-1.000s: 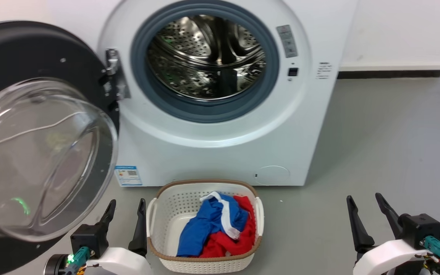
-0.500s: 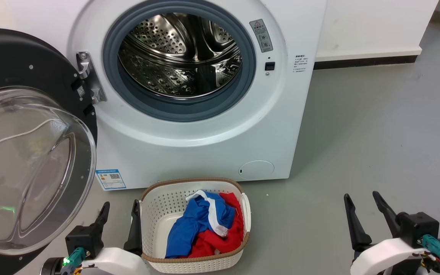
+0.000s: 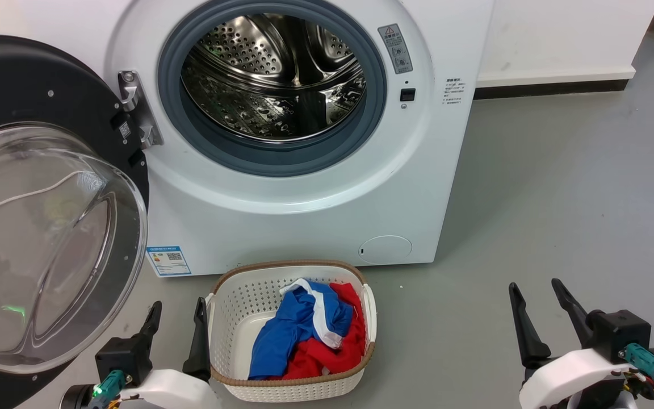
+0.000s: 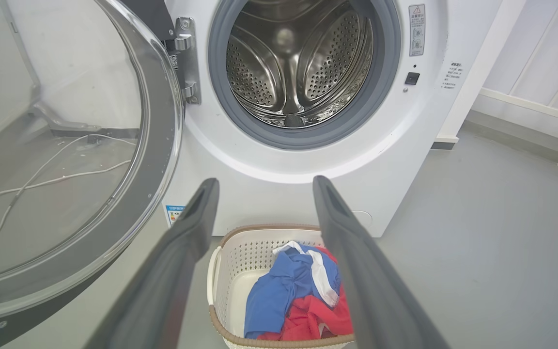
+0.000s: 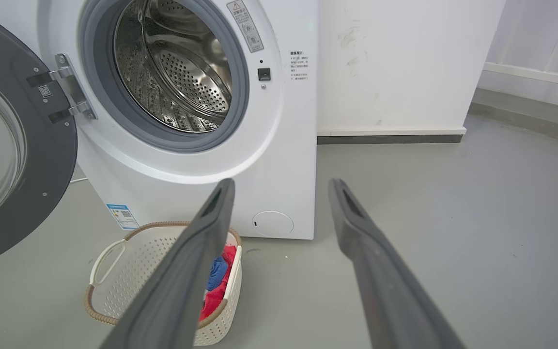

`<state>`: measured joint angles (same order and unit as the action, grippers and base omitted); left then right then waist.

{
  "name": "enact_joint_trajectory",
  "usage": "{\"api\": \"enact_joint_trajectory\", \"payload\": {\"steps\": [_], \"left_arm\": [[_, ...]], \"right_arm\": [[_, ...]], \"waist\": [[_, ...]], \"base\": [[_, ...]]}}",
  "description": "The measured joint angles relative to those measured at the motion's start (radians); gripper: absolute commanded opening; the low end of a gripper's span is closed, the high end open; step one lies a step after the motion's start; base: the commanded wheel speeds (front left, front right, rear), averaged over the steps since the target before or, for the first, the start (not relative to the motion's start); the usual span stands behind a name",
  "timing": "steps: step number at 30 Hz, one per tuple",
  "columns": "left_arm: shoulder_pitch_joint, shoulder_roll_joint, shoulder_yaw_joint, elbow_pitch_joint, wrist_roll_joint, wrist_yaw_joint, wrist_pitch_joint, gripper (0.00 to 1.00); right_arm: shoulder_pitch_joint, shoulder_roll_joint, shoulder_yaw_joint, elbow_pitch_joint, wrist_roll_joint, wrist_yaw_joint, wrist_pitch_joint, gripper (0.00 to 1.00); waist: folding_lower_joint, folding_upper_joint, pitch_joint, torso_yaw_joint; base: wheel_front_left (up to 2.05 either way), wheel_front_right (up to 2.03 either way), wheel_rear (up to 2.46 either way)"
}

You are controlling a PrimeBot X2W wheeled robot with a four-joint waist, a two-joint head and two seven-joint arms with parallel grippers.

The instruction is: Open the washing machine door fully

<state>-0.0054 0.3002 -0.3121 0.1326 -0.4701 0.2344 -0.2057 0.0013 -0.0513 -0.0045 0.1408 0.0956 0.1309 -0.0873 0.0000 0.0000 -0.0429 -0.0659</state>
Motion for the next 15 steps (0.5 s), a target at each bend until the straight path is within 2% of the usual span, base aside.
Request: {"api": "enact_joint_trajectory", "payload": {"steps": [13,14,15], "left_arm": [[-0.002,0.004,0.004,0.004,-0.009,0.003,-0.009,1.00],[-0.001,0.003,0.004,0.005,-0.010,0.003,-0.009,0.00],[0.003,0.001,0.000,0.012,-0.010,0.003,-0.009,0.00]], "right_arm": [[0.000,0.000,0.002,0.003,0.002,0.000,-0.002,1.00],[0.001,0.000,0.003,0.005,0.002,0.000,-0.001,0.00],[0.005,0.000,0.002,0.013,0.002,0.000,0.000,0.00]], "waist": [[0.0000,0.0000,0.003,-0.002],[0.0000,0.0000,0.003,-0.002],[0.0000,0.0000,0.003,-0.002]], "base": [[0.00,0.00,0.00],[0.00,0.00,0.00],[0.00,0.00,0.00]]}}
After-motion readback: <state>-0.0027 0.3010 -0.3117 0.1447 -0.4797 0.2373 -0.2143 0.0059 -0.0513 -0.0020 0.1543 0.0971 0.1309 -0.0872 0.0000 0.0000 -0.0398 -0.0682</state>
